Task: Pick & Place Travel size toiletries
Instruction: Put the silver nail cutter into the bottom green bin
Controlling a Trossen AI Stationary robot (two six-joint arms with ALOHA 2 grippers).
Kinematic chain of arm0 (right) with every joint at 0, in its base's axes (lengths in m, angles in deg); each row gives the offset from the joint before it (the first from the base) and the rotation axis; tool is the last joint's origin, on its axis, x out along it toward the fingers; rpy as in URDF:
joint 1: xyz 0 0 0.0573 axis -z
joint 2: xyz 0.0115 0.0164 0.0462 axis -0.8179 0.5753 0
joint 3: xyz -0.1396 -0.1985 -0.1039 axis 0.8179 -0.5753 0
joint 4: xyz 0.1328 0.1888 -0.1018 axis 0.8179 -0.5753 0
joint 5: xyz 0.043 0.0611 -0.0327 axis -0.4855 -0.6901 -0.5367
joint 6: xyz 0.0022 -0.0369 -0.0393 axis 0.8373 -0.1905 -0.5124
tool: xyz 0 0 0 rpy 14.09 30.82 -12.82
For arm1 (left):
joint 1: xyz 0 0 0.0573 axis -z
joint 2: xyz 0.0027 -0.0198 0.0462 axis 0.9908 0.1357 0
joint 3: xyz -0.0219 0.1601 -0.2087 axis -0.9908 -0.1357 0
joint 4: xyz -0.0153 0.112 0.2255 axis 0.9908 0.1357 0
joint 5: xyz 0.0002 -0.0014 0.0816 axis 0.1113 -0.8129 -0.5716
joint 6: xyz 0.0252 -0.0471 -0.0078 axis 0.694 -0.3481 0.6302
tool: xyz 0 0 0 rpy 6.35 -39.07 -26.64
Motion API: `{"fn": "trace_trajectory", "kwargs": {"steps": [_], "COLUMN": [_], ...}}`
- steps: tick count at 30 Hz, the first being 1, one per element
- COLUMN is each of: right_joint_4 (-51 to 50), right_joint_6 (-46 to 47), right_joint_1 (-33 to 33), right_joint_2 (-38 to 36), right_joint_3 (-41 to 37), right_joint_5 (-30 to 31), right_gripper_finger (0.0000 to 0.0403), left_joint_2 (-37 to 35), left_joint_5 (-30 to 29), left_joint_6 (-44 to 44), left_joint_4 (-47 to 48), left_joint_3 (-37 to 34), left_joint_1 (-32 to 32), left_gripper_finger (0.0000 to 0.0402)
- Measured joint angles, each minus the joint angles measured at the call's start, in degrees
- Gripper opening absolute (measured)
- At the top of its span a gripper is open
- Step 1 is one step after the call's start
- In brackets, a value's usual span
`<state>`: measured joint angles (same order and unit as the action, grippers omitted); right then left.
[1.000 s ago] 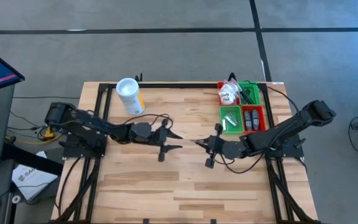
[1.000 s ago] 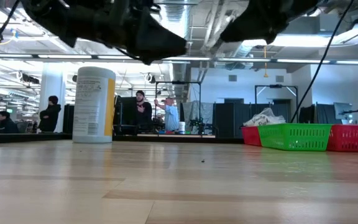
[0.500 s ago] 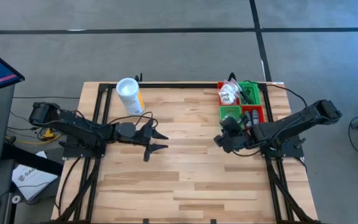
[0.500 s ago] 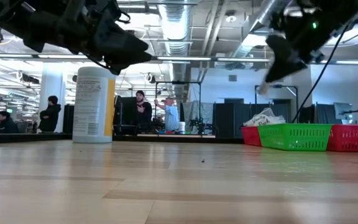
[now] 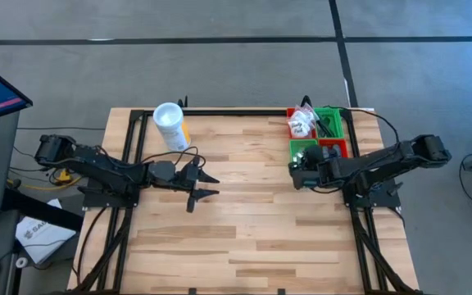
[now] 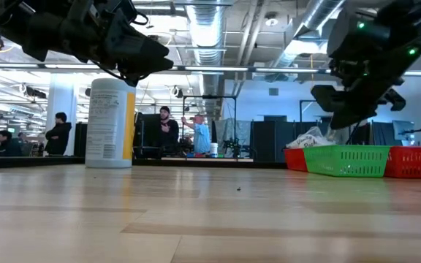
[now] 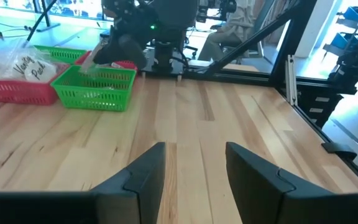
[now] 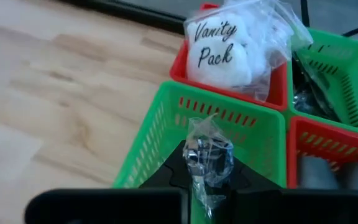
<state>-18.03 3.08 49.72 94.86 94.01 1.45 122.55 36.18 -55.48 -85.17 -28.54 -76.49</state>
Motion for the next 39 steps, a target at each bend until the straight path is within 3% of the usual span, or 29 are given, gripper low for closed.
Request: {"fn": "trace_trajectory", "kwargs": {"steps": [7, 21, 33, 39], "right_joint_4": [5.7, 16.4, 17.7, 17.9], "right_joint_6": [0.0, -2.3, -3.0, -3.1], "right_joint_1": [4.2, 4.5, 4.1, 4.3], "right_joint_2": [0.0, 0.0, 0.0, 0.0], "right_joint_3": [-3.4, -7.1, -7.1, -7.1], "right_joint_5": [0.7, 1.7, 2.3, 2.5], "right_gripper_finger": [0.0014, 0.0050, 0.0057, 0.0094], "left_joint_2": [0.0, 0.0, 0.0, 0.0], "left_joint_5": [0.0, 0.0, 0.0, 0.0], "left_joint_6": [0.0, 0.2, 0.2, 0.2], "left_joint_4": [0.0, -0.3, -0.5, -0.8], "left_joint_3": [0.0, 0.0, 0.0, 0.0], "left_joint_1": [0.0, -0.1, -0.2, -0.2], "left_gripper_finger": [0.0159, 0.0159, 0.0159, 0.0159]}}
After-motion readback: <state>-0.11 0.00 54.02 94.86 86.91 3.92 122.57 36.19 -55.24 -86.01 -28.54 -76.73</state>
